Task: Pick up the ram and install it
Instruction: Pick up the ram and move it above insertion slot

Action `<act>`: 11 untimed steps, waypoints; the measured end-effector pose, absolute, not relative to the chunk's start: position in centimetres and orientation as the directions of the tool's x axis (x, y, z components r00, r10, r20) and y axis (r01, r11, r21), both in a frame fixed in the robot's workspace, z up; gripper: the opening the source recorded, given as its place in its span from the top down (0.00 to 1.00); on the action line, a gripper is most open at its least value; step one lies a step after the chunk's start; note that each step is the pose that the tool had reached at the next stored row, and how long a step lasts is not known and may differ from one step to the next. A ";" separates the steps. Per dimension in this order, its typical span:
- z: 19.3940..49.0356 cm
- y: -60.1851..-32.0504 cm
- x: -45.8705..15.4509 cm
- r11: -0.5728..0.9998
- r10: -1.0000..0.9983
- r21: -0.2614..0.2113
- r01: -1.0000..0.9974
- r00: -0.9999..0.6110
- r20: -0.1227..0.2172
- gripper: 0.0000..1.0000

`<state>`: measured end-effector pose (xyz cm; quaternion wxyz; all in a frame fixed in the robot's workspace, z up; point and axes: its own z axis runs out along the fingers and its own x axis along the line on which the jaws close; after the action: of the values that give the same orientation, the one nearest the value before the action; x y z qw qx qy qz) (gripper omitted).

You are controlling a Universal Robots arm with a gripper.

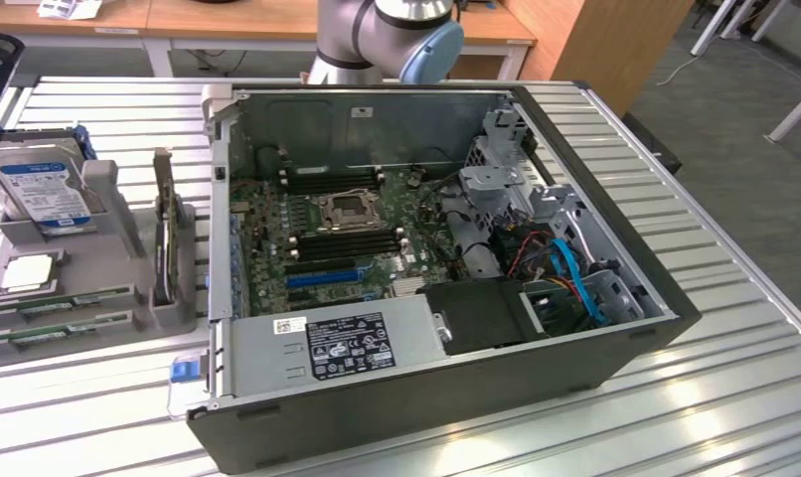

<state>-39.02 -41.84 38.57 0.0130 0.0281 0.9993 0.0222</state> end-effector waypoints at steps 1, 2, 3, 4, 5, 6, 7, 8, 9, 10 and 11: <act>38.6 -41.8 -39.0 0.998 0.051 0.045 0.050 -0.998 -0.025 0.90; 38.6 -41.8 -39.0 0.998 0.046 0.045 0.044 -0.999 -0.025 0.90; 38.6 -41.8 -39.0 0.998 0.039 0.045 0.037 -0.999 -0.025 0.90; 38.6 -41.8 -39.0 0.999 0.031 0.045 0.030 -0.999 -0.025 0.90; 38.6 -41.8 -39.0 0.999 0.021 0.045 0.020 -0.999 -0.025 0.90; 38.6 -41.8 -39.0 0.999 0.011 0.045 0.010 -1.000 -0.025 0.90; 38.6 -41.8 -39.0 0.999 0.001 0.045 0.000 -1.000 -0.025 0.90; 38.6 -41.8 -39.0 0.999 -0.010 0.045 -0.011 -1.000 -0.025 0.90; 38.6 -41.8 -39.0 0.999 -0.021 0.045 -0.022 -0.999 -0.025 0.90; 38.6 -41.8 -39.0 0.998 -0.032 0.045 -0.033 -0.999 -0.025 0.90; 38.6 -41.8 -39.0 0.998 -0.043 0.045 -0.044 -0.999 -0.025 0.90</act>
<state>-39.02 -41.84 38.56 0.0119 -0.0218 0.9994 0.0229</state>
